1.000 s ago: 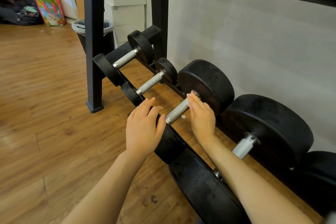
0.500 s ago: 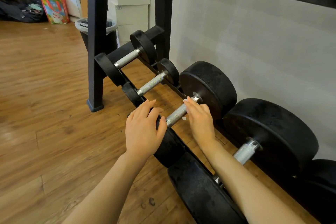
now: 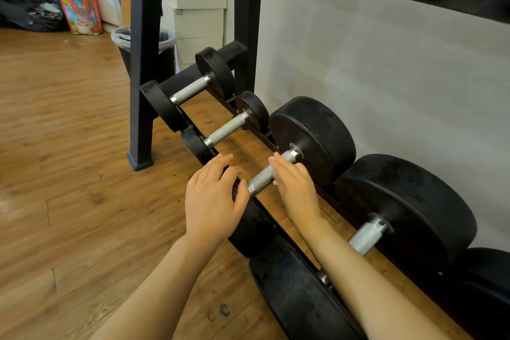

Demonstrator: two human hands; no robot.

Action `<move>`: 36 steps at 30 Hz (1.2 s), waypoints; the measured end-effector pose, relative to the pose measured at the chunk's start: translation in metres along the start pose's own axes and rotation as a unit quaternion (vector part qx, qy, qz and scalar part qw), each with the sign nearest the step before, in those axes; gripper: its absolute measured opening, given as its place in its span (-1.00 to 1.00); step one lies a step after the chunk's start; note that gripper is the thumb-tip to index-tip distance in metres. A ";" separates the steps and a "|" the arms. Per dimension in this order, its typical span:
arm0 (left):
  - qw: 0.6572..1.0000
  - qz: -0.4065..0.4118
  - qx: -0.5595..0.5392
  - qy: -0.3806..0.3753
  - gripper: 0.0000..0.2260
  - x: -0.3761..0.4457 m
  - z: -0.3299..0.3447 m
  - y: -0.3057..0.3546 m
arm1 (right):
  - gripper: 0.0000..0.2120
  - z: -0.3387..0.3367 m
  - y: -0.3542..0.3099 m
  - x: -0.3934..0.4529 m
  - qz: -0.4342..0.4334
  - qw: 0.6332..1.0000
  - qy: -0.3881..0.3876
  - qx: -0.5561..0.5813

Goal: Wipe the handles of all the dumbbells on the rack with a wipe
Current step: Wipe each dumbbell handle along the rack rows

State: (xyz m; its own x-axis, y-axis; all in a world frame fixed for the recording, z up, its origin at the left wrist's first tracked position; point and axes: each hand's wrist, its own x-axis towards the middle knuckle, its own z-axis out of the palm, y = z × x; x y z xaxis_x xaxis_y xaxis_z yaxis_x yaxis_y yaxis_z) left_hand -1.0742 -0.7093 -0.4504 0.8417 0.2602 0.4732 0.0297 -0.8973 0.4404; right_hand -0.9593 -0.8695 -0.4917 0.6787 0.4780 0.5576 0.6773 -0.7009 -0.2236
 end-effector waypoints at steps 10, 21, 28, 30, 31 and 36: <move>1.000 0.003 -0.007 0.007 -0.62 0.000 0.000 0.000 | -0.50 -0.017 0.005 0.006 0.068 0.996 -0.005 -0.063; 1.000 -0.006 -0.002 0.011 -0.62 0.000 0.001 0.002 | -0.51 -0.019 0.011 0.014 -0.011 0.997 -0.072 -0.036; 1.000 -0.008 -0.001 0.024 -0.64 -0.002 0.004 0.003 | -0.58 -0.026 0.016 0.024 -0.071 0.988 -0.135 -0.035; 1.000 -0.007 -0.001 0.029 -0.66 -0.002 0.005 0.002 | -0.61 -0.029 0.022 0.031 -0.054 0.988 -0.139 -0.046; 1.000 -0.006 -0.002 0.031 -0.67 -0.002 0.006 0.001 | -0.62 -0.029 0.023 0.033 -0.042 0.989 -0.136 -0.050; 0.999 -0.006 -0.010 0.034 -0.67 -0.002 0.006 0.001 | -0.66 -0.027 0.018 0.027 -0.070 0.989 -0.130 -0.004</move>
State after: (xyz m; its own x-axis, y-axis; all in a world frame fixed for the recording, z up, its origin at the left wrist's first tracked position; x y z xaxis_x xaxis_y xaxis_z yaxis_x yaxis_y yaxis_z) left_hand -1.0728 -0.7128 -0.4556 0.8023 0.2962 0.5183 0.0292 -0.8867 0.4615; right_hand -0.9365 -0.8838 -0.4588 0.6293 0.6903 0.3571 0.7682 -0.6220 -0.1516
